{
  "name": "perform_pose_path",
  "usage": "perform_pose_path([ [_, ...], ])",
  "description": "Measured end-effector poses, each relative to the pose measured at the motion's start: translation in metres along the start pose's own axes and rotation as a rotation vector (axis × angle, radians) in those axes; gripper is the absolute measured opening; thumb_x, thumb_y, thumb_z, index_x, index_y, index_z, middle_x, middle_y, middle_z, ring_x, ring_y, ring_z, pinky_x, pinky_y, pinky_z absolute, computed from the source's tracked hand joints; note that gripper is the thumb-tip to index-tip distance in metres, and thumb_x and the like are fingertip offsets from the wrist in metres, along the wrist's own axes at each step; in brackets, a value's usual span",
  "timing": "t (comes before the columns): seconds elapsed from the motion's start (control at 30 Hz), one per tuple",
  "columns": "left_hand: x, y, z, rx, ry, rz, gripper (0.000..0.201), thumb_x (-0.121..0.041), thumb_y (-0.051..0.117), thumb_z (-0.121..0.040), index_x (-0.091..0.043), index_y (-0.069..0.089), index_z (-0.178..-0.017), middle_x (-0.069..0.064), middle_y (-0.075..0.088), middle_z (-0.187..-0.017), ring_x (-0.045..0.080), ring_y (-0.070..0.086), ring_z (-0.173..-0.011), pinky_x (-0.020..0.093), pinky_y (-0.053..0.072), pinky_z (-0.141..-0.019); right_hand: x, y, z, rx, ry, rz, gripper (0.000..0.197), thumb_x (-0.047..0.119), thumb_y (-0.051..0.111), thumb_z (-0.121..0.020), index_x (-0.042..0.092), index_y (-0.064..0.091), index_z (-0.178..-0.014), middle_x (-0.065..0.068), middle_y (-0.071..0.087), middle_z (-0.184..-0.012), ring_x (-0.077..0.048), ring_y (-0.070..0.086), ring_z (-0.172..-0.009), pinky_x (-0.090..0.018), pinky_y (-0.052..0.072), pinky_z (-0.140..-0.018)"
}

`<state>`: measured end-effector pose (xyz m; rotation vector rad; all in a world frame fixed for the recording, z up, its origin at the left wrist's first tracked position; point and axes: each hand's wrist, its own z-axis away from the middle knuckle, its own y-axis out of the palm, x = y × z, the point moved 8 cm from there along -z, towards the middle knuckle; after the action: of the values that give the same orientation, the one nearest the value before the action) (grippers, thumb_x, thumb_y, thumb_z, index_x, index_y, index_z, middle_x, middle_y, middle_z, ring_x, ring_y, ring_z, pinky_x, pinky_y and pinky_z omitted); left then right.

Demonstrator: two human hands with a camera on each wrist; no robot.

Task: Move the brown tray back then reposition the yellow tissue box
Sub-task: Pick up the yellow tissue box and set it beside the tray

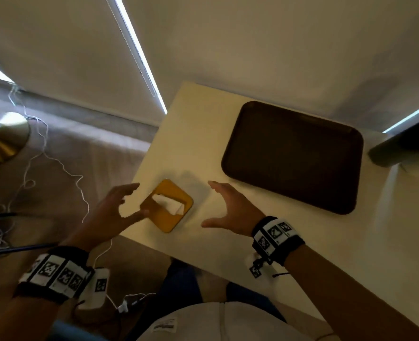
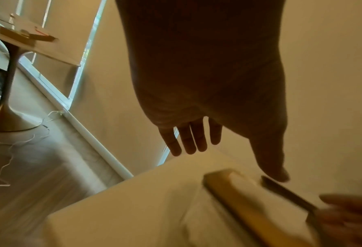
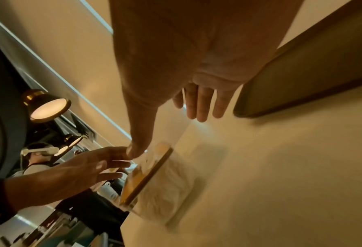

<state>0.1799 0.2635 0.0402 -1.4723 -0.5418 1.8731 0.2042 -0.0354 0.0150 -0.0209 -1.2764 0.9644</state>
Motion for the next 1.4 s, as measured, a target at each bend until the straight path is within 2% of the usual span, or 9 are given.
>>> perform_pose_path([
  [0.13, 0.049, 0.027, -0.002, 0.196, 0.001, 0.021, 0.108, -0.052, 0.089, -0.06, -0.03, 0.033, -0.15, -0.014, 0.04, -0.142, 0.011, 0.047, -0.128, 0.036, 0.045, -0.106, 0.01, 0.047, -0.029, 0.078, 0.077, 0.018, 0.117, 0.053, 0.085, -0.06, 0.025, 0.017, -0.152, 0.003, 0.026, -0.155, -0.014, 0.032, -0.137, -0.034, 0.031, -0.111],
  [0.23, 0.056, 0.038, -0.015, 0.254, 0.086, 0.003, 0.105, -0.058, 0.085, -0.063, -0.035, 0.031, -0.149, -0.011, 0.042, -0.14, 0.008, 0.049, -0.124, 0.032, 0.047, -0.102, 0.009, 0.065, -0.039, 0.037, 0.156, -0.03, 0.113, 0.045, 0.088, -0.06, 0.026, 0.023, -0.15, 0.002, 0.034, -0.151, -0.017, 0.038, -0.134, -0.038, 0.036, -0.109],
  [0.37, 0.053, 0.045, -0.028, 0.281, 0.219, -0.003, 0.086, -0.056, 0.08, -0.073, -0.03, 0.04, -0.145, -0.007, 0.049, -0.134, 0.011, 0.054, -0.117, 0.037, 0.054, -0.097, 0.012, 0.073, -0.044, -0.069, 0.184, -0.061, 0.097, 0.039, 0.089, -0.061, 0.025, 0.038, -0.142, 0.002, 0.049, -0.139, -0.016, 0.048, -0.122, -0.041, 0.041, -0.104],
  [0.53, 0.052, 0.044, -0.033, 0.284, 0.249, 0.001, 0.086, -0.05, 0.079, -0.076, -0.02, 0.042, -0.148, 0.001, 0.051, -0.14, 0.007, 0.054, -0.116, 0.025, 0.052, -0.097, 0.013, 0.079, -0.044, -0.121, 0.213, -0.11, 0.095, 0.038, 0.089, -0.06, 0.025, 0.041, -0.141, 0.003, 0.052, -0.135, -0.015, 0.05, -0.12, -0.04, 0.043, -0.103],
  [0.67, 0.047, 0.038, -0.045, 0.289, 0.285, 0.0, 0.091, -0.055, 0.075, -0.075, -0.016, 0.041, -0.149, 0.005, 0.054, -0.141, 0.009, 0.056, -0.115, 0.029, 0.055, -0.096, 0.015, 0.074, -0.05, -0.155, 0.204, -0.165, 0.093, 0.031, 0.09, -0.061, 0.021, 0.043, -0.14, 0.001, 0.055, -0.132, -0.013, 0.052, -0.116, -0.035, 0.044, -0.102],
  [0.9, -0.006, 0.005, -0.129, 0.244, 0.362, -0.074, 0.087, -0.049, 0.079, -0.073, -0.014, 0.046, -0.146, -0.002, 0.059, -0.134, 0.008, 0.057, -0.106, 0.003, 0.04, -0.079, 0.017, 0.001, -0.092, -0.227, 0.191, -0.188, 0.093, 0.027, 0.09, -0.063, 0.018, 0.041, -0.141, 0.008, 0.052, -0.127, -0.007, 0.052, -0.111, -0.016, 0.045, -0.094],
  [1.03, -0.037, -0.007, -0.204, 0.24, 0.339, -0.092, 0.085, -0.039, 0.085, -0.073, -0.017, 0.046, -0.146, -0.006, 0.059, -0.125, 0.01, 0.056, -0.102, 0.006, 0.041, -0.076, 0.013, -0.061, -0.137, -0.267, 0.167, -0.155, 0.091, 0.022, 0.089, -0.064, 0.014, 0.041, -0.141, 0.009, 0.051, -0.122, -0.005, 0.051, -0.109, 0.002, 0.038, -0.078],
  [1.17, -0.055, -0.011, -0.272, 0.222, 0.33, -0.099, 0.087, -0.044, 0.086, -0.071, -0.021, 0.047, -0.145, 0.002, 0.063, -0.13, 0.018, 0.063, -0.104, 0.033, 0.057, -0.088, 0.004, -0.113, -0.183, -0.292, 0.162, -0.117, 0.091, 0.023, 0.09, -0.063, 0.014, 0.043, -0.14, 0.002, 0.055, -0.126, -0.007, 0.053, -0.107, 0.0, 0.04, -0.076],
  [1.4, -0.068, -0.003, -0.353, 0.262, 0.318, -0.13, 0.085, -0.04, 0.086, -0.072, -0.018, 0.046, -0.144, 0.008, 0.063, -0.132, 0.017, 0.061, -0.106, 0.035, 0.055, -0.093, -0.018, -0.162, -0.24, -0.296, 0.223, -0.054, 0.092, 0.025, 0.091, -0.062, 0.014, 0.043, -0.14, 0.003, 0.055, -0.123, -0.011, 0.055, -0.103, -0.01, 0.046, -0.078],
])
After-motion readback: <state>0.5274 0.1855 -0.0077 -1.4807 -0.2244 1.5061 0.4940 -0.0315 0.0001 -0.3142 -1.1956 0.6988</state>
